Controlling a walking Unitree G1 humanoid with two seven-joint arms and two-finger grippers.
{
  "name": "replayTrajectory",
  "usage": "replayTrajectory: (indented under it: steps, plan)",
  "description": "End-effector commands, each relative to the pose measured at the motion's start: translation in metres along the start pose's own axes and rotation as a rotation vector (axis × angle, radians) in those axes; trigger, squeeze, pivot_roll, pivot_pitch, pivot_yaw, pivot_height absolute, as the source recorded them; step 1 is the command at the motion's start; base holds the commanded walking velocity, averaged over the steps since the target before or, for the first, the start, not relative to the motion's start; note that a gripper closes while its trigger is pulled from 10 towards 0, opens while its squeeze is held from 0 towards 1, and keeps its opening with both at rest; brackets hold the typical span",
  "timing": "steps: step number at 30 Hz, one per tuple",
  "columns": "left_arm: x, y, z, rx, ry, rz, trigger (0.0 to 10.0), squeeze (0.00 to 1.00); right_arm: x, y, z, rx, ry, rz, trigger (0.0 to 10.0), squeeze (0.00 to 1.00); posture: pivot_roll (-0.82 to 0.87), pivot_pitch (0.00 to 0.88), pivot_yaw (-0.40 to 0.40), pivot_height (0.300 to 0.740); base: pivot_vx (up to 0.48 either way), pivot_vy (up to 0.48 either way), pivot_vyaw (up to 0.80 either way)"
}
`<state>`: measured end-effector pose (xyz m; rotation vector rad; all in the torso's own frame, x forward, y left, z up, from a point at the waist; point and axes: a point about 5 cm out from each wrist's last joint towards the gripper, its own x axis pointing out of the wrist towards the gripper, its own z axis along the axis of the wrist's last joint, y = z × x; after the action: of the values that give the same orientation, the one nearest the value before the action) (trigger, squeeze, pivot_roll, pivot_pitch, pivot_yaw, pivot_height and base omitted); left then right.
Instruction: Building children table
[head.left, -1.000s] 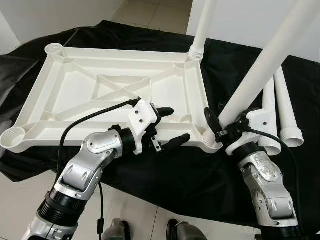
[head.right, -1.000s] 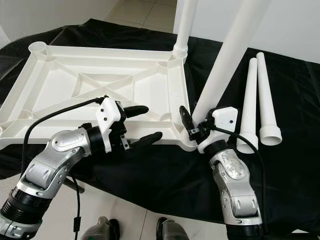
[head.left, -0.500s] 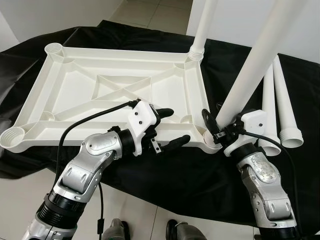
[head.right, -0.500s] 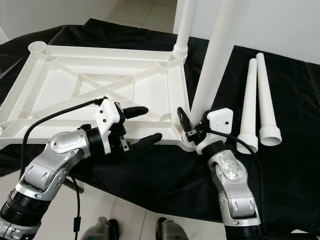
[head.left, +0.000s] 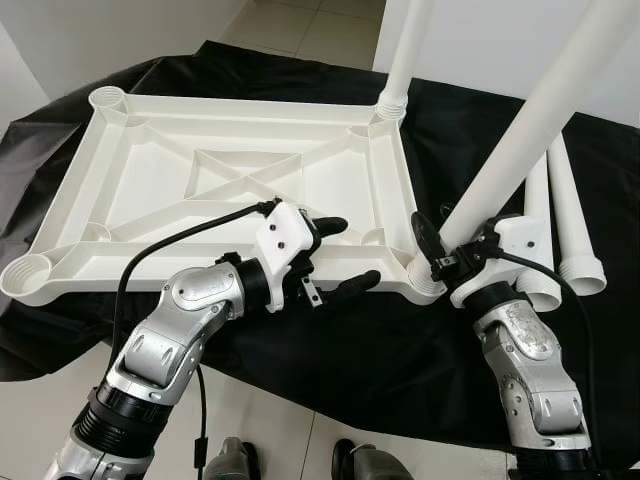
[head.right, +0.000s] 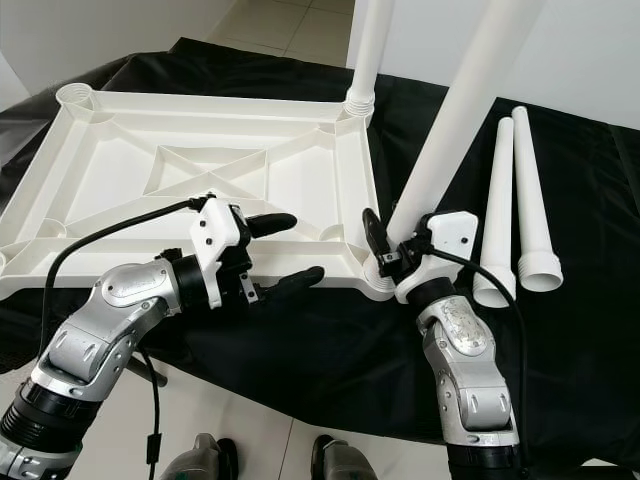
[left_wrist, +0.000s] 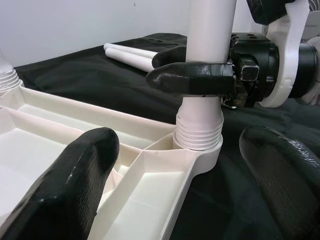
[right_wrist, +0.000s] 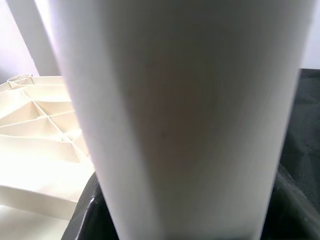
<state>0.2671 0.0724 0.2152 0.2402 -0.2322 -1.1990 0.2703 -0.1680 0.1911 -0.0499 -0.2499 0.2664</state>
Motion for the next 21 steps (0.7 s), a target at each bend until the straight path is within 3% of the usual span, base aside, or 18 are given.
replayTrajectory:
  steps: [1,21]
  plan:
    - [-0.001,-0.002,-0.001,0.001,0.012,0.003,10.0,0.00,-0.013,-0.004,-0.041,0.034,0.212,-0.057,10.0,0.00,0.06,0.217,-0.016,0.740,0.000,0.000,0.00]
    - [-0.002,-0.002,-0.001,-0.002,0.014,0.002,10.0,0.00,-0.015,0.008,-0.038,0.037,0.169,-0.153,10.0,0.00,0.06,0.219,-0.016,0.740,0.000,0.000,0.00]
